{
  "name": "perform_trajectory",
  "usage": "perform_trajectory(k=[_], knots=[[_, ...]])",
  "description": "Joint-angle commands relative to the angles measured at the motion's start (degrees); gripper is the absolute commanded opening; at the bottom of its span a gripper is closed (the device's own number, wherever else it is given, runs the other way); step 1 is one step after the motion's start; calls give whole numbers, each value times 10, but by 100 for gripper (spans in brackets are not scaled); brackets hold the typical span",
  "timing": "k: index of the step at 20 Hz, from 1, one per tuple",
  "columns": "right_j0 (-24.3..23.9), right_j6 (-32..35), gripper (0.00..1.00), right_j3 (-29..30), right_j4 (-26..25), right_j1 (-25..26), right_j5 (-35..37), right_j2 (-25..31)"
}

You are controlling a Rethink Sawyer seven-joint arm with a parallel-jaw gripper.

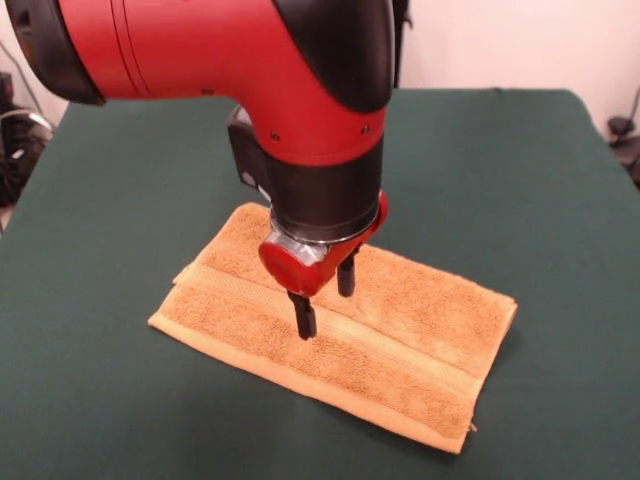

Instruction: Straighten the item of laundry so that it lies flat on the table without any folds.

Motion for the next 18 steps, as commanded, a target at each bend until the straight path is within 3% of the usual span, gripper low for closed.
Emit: perform_trajectory(k=[1, 18], knots=[[28, -164, 100, -25, -8, 10, 72, 37], [32, -203, 100, -88, -18, 46, 80, 44]])
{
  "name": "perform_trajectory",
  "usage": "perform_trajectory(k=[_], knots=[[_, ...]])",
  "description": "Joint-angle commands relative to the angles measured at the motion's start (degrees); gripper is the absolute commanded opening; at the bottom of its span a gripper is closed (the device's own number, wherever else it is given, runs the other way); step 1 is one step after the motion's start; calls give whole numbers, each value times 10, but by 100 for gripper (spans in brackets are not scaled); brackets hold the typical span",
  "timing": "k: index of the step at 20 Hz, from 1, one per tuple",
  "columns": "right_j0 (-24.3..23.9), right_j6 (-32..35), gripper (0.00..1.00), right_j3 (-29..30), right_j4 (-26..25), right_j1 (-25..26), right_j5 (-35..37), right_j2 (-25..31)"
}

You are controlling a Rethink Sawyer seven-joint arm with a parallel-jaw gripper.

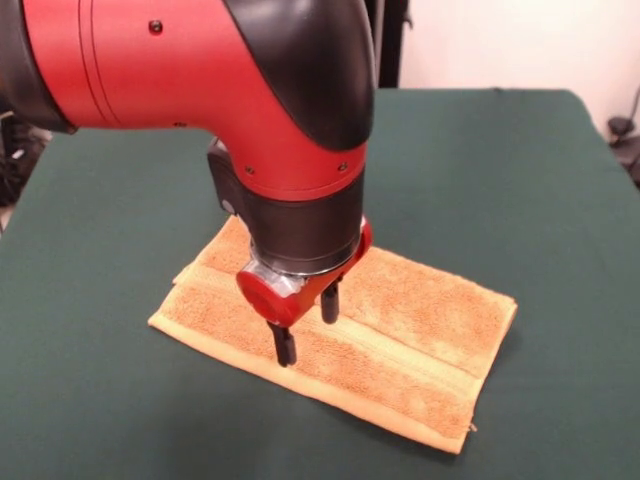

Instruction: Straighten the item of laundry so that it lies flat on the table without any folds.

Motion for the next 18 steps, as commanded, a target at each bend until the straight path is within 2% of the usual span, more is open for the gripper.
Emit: perform_trajectory(k=[1, 18], knots=[[23, -203, 100, -14, -12, 13, 50, 43], [16, -214, 100, 7, -17, 18, 5, 31]])
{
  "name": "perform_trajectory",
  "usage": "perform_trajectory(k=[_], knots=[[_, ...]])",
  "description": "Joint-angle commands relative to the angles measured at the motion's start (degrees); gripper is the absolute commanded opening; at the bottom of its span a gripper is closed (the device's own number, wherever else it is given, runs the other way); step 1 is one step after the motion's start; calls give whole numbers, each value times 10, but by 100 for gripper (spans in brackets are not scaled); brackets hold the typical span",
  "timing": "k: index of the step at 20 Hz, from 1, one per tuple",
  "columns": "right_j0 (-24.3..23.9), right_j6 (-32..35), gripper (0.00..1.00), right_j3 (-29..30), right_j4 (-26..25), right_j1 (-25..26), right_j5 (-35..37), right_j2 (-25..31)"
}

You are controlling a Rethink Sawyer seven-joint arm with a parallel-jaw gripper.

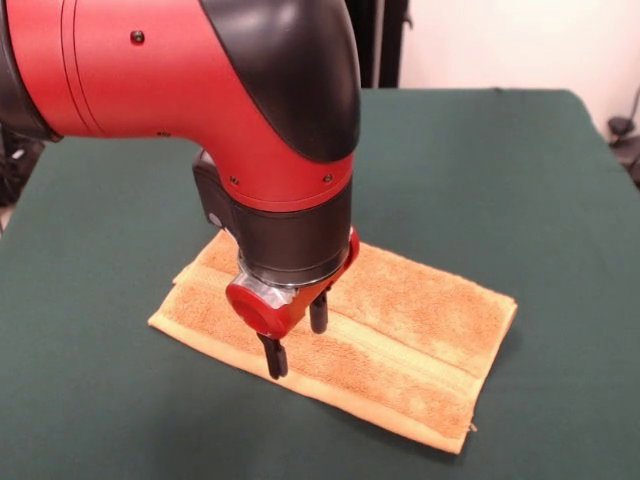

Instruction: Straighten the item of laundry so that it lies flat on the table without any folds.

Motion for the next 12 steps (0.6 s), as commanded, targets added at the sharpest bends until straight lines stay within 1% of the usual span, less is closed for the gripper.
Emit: perform_trajectory(k=[1, 12], knots=[[16, -170, 100, 24, -16, 10, 1, 31], [8, -171, 100, 19, -23, 20, -14, 30]])
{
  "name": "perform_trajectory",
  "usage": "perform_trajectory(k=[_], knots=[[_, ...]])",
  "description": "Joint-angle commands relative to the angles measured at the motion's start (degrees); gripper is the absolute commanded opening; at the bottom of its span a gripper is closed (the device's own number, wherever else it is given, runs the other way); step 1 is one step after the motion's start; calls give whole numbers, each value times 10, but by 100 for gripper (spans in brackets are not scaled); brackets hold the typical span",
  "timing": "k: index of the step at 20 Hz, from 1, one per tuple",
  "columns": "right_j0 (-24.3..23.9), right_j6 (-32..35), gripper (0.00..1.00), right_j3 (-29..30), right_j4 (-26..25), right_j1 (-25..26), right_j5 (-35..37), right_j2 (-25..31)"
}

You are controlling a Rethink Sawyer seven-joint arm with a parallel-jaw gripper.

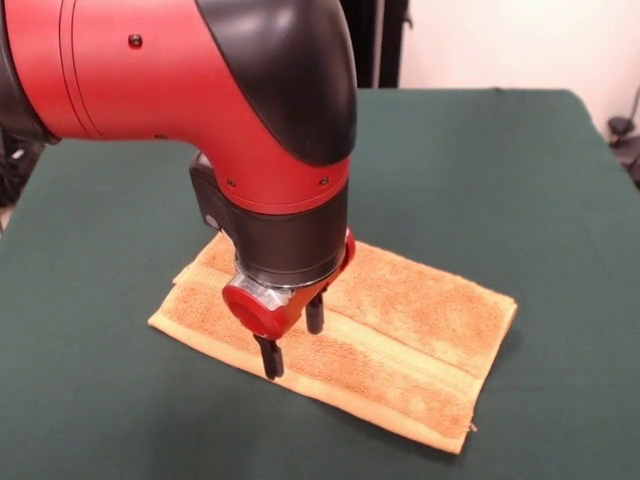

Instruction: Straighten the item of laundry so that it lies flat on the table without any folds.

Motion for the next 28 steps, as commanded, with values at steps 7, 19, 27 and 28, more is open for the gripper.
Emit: perform_trajectory(k=[7, 19, 27, 28], knots=[[8, -173, 100, 17, -22, 23, -21, 32], [15, -183, 100, -12, -31, 39, -20, 39], [25, -181, 100, -58, -31, 50, 0, 42], [26, -184, 100, -63, -32, 53, 0, 43]])
